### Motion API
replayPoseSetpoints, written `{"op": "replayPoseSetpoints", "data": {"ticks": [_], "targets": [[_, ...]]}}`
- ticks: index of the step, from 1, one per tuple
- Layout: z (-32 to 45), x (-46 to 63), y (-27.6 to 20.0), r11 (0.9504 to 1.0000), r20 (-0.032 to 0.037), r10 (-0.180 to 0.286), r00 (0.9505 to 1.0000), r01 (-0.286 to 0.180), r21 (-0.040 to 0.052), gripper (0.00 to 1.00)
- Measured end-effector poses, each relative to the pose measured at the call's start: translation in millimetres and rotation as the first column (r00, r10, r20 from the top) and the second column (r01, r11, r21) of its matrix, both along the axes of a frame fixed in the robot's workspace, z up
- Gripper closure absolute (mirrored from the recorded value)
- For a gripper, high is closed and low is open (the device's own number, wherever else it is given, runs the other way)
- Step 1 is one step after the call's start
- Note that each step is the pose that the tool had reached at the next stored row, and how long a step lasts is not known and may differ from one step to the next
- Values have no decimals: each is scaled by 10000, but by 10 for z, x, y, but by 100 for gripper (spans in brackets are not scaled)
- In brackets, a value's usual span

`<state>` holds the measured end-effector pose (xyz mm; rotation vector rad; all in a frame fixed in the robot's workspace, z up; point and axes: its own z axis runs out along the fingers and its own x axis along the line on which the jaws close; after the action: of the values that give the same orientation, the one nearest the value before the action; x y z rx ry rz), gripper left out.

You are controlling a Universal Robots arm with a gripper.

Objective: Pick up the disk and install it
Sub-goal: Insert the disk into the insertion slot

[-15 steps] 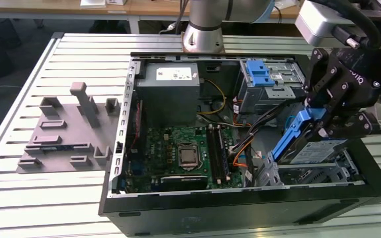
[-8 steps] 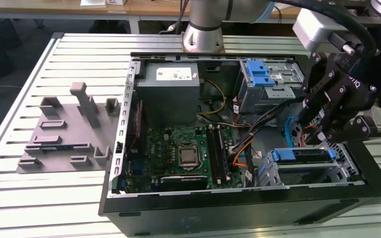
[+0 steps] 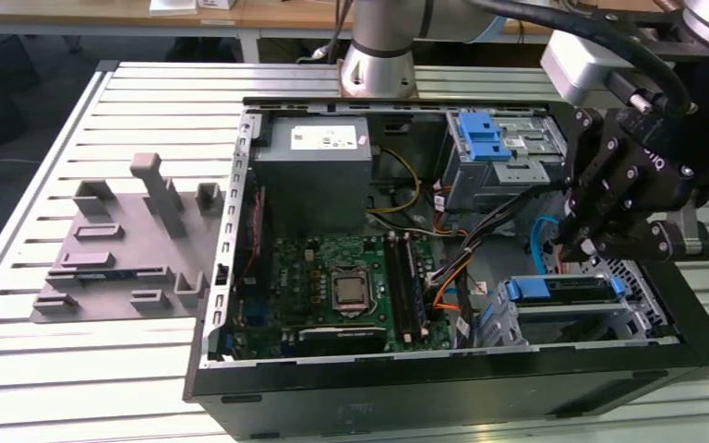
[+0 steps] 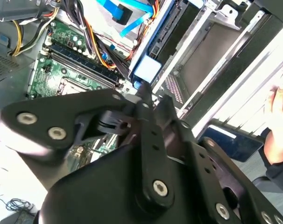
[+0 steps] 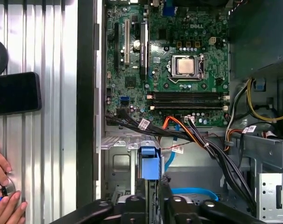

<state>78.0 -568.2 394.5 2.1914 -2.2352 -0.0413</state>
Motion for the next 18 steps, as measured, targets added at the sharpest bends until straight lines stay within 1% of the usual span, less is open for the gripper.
{"op": "replayPoseSetpoints", "data": {"ticks": [1, 2, 4, 6, 13, 18], "targets": [[-6, 0, 0, 10000, 0, 0, 10000, 0, -1, 76], [-14, 0, 0, 10000, 0, 0, 10000, 0, 0, 76], [-32, 0, 0, 10000, 0, 0, 10000, 0, 0, 87], [-51, 0, 0, 10000, 0, 0, 10000, 0, 0, 89], [-120, 0, 0, 10000, 0, 0, 10000, 0, 0, 89], [-147, 0, 0, 10000, 0, 0, 10000, 0, 0, 89]]}}
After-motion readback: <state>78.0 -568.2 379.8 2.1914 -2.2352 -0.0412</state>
